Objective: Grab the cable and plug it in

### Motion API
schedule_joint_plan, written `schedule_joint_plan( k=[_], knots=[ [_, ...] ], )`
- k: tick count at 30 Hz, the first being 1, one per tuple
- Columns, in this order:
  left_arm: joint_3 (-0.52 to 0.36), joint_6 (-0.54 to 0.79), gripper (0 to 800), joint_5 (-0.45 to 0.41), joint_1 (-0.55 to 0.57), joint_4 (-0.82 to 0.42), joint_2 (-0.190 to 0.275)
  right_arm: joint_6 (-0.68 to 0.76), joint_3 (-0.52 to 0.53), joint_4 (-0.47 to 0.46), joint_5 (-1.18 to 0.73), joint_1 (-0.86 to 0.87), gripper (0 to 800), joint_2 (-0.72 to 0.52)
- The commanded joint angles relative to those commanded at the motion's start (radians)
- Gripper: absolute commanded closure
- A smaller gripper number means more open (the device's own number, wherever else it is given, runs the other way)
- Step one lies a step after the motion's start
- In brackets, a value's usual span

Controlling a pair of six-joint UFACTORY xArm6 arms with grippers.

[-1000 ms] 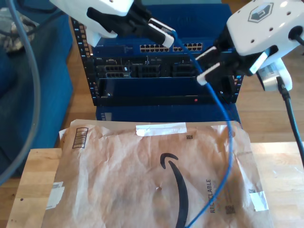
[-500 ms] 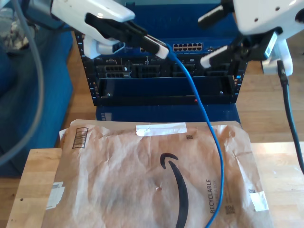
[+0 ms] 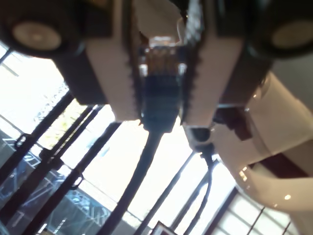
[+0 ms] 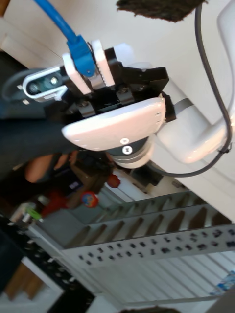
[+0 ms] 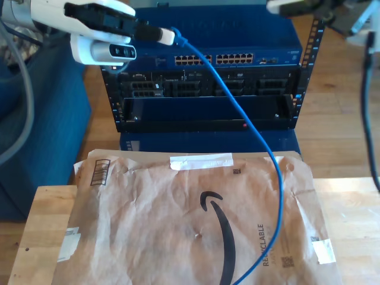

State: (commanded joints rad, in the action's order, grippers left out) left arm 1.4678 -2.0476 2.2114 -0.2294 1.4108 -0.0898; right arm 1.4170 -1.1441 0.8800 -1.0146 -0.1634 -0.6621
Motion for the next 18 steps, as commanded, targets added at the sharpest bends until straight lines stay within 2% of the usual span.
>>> schedule_joint_plan(
  k=[3, 10, 18],
  knots=[
    [-0.003, -0.011, 792, 0.006, 0.0, 0.011, -0.02, -0.011, 0.015, 0.0, 0.029, -0.051, 8, 0.0],
    [-0.04, -0.046, 786, 0.025, -0.046, 0.097, -0.051, -0.061, 0.14, -0.029, 0.224, -0.247, 2, -0.034],
    [-0.057, -0.069, 769, 0.061, -0.054, 0.144, -0.051, -0.077, 0.238, -0.06, 0.397, -0.358, 4, -0.041]
  ],
)
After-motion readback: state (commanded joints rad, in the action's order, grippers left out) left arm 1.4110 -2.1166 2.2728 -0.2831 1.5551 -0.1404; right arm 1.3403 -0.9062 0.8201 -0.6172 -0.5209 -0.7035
